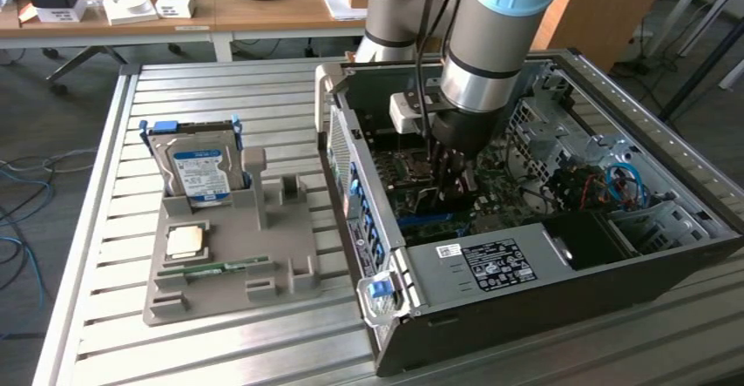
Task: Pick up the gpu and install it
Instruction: 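Insert the gpu into the slot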
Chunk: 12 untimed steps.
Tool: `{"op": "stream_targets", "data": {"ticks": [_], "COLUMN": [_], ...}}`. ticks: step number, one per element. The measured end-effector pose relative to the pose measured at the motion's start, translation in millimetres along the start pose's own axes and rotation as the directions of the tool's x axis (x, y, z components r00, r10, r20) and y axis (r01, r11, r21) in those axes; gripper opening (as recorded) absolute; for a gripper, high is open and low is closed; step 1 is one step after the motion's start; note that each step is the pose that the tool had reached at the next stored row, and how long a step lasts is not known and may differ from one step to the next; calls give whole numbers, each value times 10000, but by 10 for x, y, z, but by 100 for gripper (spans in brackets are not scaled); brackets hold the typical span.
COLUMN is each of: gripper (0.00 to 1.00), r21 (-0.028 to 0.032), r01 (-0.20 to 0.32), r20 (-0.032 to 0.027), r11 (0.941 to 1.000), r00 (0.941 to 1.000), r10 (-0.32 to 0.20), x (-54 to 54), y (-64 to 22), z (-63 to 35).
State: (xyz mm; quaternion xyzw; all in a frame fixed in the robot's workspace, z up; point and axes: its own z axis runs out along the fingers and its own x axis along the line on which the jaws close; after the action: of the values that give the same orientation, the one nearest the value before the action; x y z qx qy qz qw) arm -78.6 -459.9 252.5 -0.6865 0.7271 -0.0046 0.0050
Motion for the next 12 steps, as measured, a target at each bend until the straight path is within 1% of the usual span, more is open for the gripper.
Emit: {"op": "stream_targets", "data": {"ticks": [4, 12], "gripper": [26, 26], "r21": [1, 1], "r01": [7, 52], "r20": [-17, -17], "r11": [10000, 10000], "r00": [10000, 10000], "r10": [-7, -52], "x": [0, 0], "y": [0, 0], "z": [0, 0]}}
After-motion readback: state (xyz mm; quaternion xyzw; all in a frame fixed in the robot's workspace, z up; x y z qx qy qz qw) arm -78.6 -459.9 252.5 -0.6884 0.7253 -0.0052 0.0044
